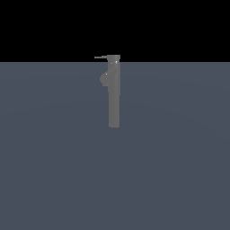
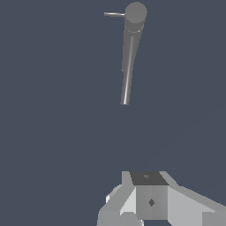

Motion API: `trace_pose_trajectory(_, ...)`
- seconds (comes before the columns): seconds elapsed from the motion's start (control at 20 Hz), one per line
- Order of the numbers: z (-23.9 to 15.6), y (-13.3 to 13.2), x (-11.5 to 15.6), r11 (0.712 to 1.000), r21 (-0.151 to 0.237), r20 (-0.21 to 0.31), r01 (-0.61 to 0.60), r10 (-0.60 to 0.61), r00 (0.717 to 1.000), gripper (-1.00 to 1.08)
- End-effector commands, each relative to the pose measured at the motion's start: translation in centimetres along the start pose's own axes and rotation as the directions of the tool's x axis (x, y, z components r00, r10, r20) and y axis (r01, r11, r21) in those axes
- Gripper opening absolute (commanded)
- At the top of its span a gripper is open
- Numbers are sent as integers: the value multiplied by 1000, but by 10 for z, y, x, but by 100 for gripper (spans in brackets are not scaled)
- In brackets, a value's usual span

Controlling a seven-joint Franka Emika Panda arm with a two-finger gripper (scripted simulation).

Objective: Turn on the faucet by rotating a designated handle.

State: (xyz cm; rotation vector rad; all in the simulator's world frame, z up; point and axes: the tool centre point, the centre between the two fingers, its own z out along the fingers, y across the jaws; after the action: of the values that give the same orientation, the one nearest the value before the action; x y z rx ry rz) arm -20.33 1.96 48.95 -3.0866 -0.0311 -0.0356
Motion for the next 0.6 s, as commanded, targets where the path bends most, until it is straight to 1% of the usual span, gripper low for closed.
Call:
trace_pose_trajectory(0.0,1,0,15,1000,-4,1,-6,6,1000,-100)
trace_pose_trajectory(0.55,22,-2,104,999,-26,7,-40,40,999,-100)
